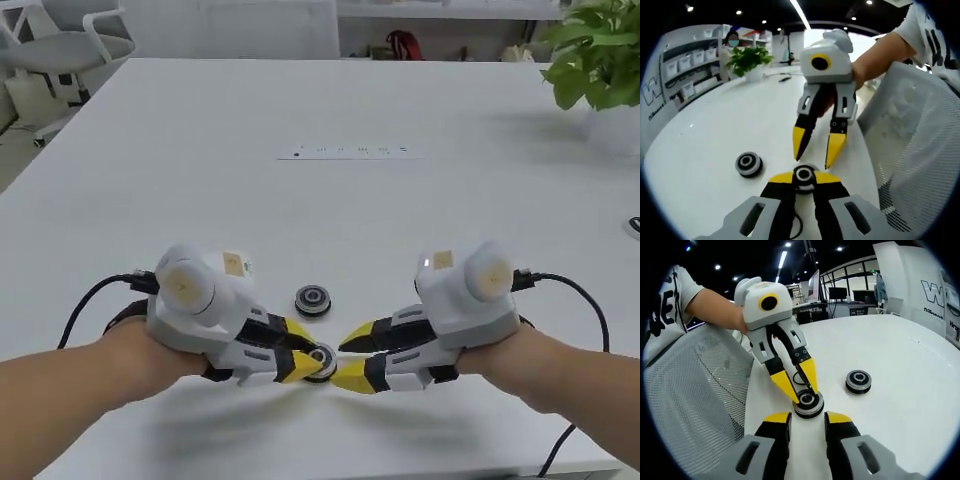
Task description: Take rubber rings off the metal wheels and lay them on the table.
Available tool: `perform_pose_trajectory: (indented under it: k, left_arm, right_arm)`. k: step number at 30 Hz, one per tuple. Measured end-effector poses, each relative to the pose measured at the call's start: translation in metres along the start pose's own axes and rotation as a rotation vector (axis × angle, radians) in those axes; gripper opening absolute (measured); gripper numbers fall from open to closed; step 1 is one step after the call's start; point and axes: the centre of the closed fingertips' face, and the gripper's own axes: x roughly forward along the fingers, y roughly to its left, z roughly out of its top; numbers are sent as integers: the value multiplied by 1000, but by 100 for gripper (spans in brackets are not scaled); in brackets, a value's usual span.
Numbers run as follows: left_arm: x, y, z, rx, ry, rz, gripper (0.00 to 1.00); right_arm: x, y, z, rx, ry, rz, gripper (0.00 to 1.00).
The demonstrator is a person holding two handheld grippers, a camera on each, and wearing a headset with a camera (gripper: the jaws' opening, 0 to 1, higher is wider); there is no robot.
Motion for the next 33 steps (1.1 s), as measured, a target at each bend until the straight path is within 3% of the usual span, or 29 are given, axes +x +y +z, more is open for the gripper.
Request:
perform_pose_trajectory:
  k: [25,33]
  left_arm:
    - [1,0,0,-39,-11,27,13]
    - [1,0,0,-37,-10,34,13]
  right_arm:
    - [8,-2,-4,-9,-7,24,15]
    - [5,-3,-8,4,1,18,6]
